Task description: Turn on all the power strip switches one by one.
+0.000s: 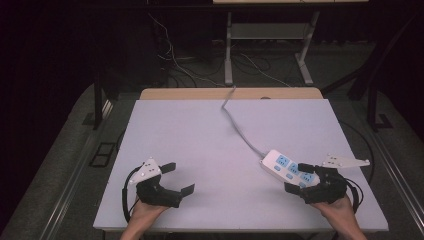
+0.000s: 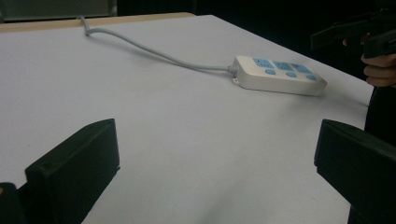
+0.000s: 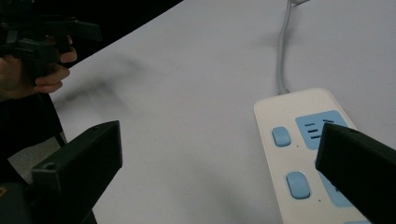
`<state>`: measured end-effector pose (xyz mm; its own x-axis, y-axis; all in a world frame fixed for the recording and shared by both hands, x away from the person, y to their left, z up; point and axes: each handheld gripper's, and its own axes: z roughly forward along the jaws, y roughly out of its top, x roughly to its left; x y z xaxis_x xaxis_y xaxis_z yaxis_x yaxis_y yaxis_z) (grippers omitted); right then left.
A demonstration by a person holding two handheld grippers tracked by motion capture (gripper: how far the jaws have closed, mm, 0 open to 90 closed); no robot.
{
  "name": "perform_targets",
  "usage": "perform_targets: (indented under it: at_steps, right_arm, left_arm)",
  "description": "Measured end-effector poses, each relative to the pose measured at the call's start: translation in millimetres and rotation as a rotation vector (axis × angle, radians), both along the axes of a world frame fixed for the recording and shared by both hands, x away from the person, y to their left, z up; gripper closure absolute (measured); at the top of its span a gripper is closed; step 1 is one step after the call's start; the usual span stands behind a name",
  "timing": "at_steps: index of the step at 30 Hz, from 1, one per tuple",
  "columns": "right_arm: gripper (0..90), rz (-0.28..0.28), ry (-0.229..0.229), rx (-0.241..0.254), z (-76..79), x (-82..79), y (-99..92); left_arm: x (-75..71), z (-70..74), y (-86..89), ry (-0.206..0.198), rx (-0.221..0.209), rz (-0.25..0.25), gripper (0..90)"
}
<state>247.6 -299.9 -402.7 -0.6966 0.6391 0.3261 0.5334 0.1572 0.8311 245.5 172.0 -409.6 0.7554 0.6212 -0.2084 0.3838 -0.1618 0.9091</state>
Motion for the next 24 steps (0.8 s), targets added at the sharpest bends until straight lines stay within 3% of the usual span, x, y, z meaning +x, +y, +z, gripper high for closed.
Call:
perform_targets:
  at_steps: [24]
  right_arm:
    - [0.5, 0.010, 0.040, -0.024, -2.3, 0.0, -1.6]
  left_arm:
    - [5.2, -4.0, -2.8, 0.021, 0.009, -0.013, 0.0]
